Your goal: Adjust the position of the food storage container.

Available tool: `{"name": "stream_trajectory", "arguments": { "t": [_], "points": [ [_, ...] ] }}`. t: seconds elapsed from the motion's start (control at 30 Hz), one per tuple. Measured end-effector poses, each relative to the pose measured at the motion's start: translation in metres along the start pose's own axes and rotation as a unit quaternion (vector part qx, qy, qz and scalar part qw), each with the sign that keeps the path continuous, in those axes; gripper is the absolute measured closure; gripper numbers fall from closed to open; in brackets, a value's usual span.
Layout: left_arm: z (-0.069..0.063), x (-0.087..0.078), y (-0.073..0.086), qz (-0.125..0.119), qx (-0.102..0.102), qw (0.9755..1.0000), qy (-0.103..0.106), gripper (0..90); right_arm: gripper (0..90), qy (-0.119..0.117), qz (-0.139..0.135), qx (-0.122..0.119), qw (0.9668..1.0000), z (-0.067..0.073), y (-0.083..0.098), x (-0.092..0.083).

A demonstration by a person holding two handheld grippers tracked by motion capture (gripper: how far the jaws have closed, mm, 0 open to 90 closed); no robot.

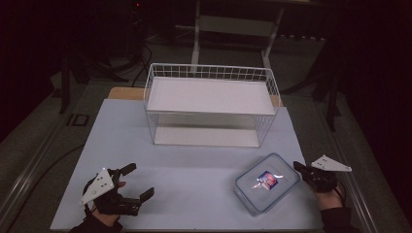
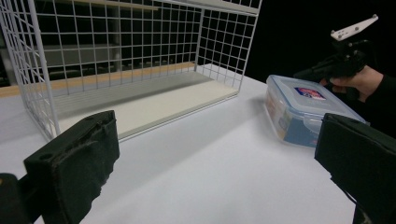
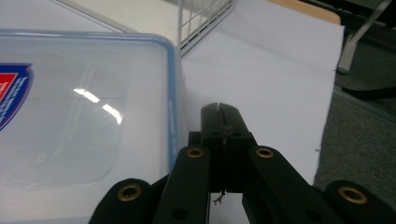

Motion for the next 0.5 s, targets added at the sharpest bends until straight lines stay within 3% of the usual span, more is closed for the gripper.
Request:
{"name": "stream_trajectory", "arguments": {
  "t": [0.17, 0.2, 0.27, 0.5],
  "points": [
    [0.0, 0.0, 0.0, 0.001, -0.001, 1.0, 0.002, 0.0, 90.0, -0.002, -0.007, 0.013, 0.9999, 0.003, 0.0, -0.002],
    [0.0, 0.0, 0.0, 0.002, -0.001, 1.0, 0.002, 0.0, 90.0, 0.008, -0.004, 0.002, 1.0, 0.007, -0.002, -0.003],
    [0.0, 0.0, 0.0, 0.003, -0.001, 1.0, 0.002, 0.0, 90.0, 0.007, -0.003, 0.003, 1.0, 0.008, -0.001, -0.004],
    [0.0, 0.0, 0.0, 0.003, 0.0, 1.0, 0.003, 0.0, 90.0, -0.013, -0.008, 0.031, 0.9994, 0.014, 0.0, -0.005]
  ]
}}
Point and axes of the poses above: each handheld gripper's, and its own axes: x roughly forward along the jaws, y roughly out of its underside, z roughly to its left, the point moved 4 cm from there along x, roughly forward along the jaws, and after that the axes turned 3 degrees about -z, right-handed, at the moved point
